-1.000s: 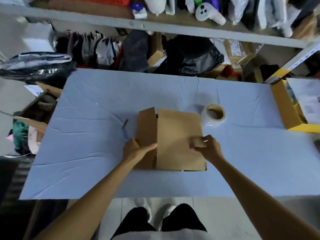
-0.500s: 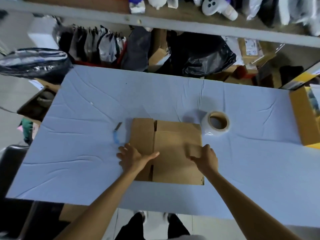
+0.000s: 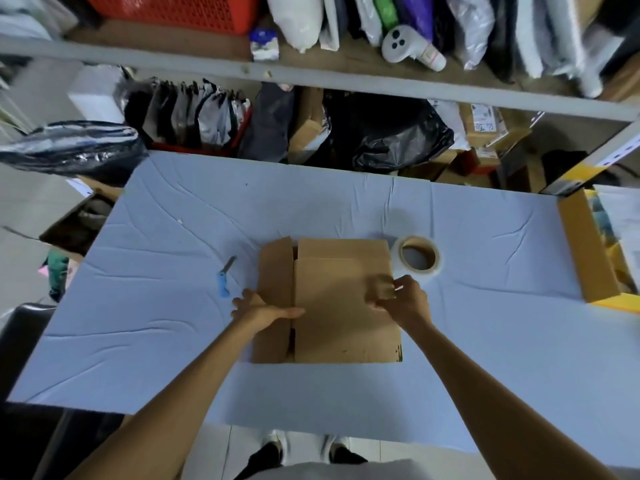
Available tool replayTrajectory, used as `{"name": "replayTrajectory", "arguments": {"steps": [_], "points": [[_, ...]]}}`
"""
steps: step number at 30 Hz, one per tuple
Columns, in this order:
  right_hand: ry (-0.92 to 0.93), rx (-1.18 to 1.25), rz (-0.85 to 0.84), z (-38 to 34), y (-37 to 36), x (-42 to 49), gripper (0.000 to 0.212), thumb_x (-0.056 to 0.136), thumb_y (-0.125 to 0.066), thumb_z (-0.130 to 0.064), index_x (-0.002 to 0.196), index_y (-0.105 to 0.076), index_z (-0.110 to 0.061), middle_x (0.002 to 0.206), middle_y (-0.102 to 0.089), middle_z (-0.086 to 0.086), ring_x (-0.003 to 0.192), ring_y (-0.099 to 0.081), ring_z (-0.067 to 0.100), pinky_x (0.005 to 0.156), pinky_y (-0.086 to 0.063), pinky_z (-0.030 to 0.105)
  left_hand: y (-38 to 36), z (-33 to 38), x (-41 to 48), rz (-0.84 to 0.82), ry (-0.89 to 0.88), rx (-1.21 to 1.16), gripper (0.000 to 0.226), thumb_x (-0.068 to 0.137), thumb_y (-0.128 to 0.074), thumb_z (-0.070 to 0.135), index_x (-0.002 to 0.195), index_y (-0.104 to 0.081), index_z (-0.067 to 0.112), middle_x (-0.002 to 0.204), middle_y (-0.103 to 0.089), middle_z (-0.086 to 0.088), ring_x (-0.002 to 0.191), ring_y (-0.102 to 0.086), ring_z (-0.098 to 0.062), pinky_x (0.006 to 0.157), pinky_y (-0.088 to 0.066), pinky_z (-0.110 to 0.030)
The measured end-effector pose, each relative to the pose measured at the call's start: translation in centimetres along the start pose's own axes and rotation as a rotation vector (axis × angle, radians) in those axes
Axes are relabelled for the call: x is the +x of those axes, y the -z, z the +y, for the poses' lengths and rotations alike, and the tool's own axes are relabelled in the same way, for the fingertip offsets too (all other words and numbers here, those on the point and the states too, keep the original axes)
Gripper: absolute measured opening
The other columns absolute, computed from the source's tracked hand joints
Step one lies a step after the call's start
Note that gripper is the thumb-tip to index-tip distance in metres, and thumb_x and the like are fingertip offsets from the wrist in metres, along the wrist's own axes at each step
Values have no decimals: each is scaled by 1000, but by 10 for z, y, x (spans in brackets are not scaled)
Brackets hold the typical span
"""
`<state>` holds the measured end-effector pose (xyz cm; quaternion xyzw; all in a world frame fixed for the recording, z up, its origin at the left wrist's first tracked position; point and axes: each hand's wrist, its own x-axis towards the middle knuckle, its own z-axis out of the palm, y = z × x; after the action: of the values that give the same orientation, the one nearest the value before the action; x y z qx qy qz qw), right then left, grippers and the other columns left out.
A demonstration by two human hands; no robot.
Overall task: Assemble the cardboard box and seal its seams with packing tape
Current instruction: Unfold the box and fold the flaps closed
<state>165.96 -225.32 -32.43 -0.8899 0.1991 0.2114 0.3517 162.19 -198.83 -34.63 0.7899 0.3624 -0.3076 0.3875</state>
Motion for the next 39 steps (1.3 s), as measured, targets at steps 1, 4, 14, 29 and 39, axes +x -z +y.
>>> {"name": "replayTrajectory", "arguments": {"steps": [1,4,14,29,39], "points": [[12,29,-6,-3,3,1,67,63,-87,-33,113,-51,-10,103,-58,4,90,-56,25,69,-44,31,5,1,0,-40,-19,-57,148,35,-89,62,150,-12,8,154,-18,-16,138,-30,-34,111,-34,-47],[70,118,-1,-12,12,2,65,62,-89,-31,108,-49,-12,102,-64,6,87,-59,23,73,-49,36,17,4,-3,-78,-152,-255,140,19,-88,61,138,-35,11,140,-43,-10,123,-49,-26,103,-45,-42],[334,238,19,-47,26,-5,68,62,-90,-20,114,-47,-14,87,-51,-13,78,-55,15,69,-51,39,53,25,-12,-133,-521,-424,119,28,-88,35,138,-44,18,124,-56,0,116,-54,-18,87,-48,-29],[487,315,115,-25,13,-24,47,64,-88,-14,96,-54,-12,99,-63,-2,91,-64,19,73,-60,34,51,12,-26,38,-691,-496,99,40,-88,53,128,-50,28,126,-59,5,116,-56,-13,81,-53,-25],[689,266,90,-16,18,-39,75,85,-69,-22,147,-26,-18,119,-48,-24,97,-57,2,76,-54,11,47,18,-40,141,-779,-584,116,35,-79,75,137,-44,32,119,-60,10,106,-61,-13,81,-56,-27]]}}
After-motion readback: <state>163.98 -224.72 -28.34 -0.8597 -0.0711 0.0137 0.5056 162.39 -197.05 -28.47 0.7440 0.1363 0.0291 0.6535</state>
